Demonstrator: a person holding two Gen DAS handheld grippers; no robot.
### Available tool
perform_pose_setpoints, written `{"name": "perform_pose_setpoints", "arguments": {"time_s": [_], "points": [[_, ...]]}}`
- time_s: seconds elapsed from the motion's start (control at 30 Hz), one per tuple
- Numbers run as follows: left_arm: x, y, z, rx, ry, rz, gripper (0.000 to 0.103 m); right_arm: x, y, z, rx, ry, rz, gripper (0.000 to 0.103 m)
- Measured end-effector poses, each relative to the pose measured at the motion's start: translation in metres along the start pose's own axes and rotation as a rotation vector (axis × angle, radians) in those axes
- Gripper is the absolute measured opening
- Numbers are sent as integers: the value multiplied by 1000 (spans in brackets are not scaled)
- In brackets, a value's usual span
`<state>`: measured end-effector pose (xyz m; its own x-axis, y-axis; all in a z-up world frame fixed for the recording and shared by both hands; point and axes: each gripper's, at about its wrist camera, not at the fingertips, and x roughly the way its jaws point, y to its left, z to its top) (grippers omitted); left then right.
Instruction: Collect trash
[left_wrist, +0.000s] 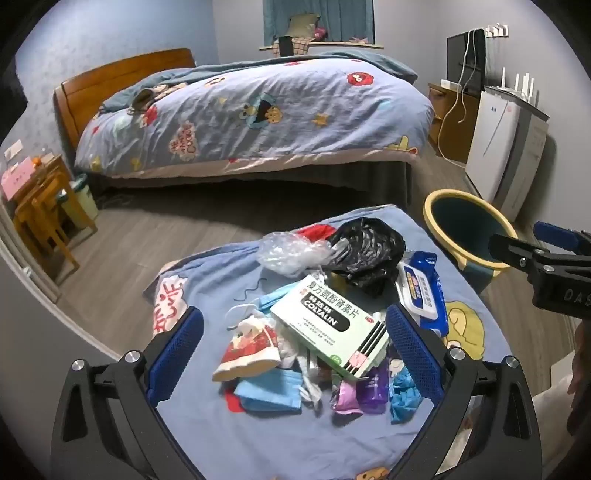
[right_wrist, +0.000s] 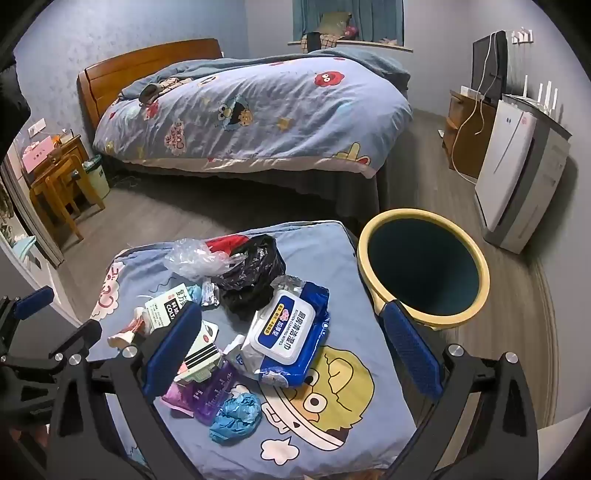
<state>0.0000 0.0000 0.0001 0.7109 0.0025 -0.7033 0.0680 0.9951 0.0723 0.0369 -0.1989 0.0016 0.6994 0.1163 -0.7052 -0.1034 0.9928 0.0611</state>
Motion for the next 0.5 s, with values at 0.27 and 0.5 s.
{"name": "perform_pose_setpoints", "arguments": {"time_s": [0.27,0.5], "points": [[1,-3,1,-3,-1,1,98,4,4,-4,-11,11,-3,97],[-2,2,1,-14,-7,-11,98,6,4,-3,-18,20,-11,97]]}}
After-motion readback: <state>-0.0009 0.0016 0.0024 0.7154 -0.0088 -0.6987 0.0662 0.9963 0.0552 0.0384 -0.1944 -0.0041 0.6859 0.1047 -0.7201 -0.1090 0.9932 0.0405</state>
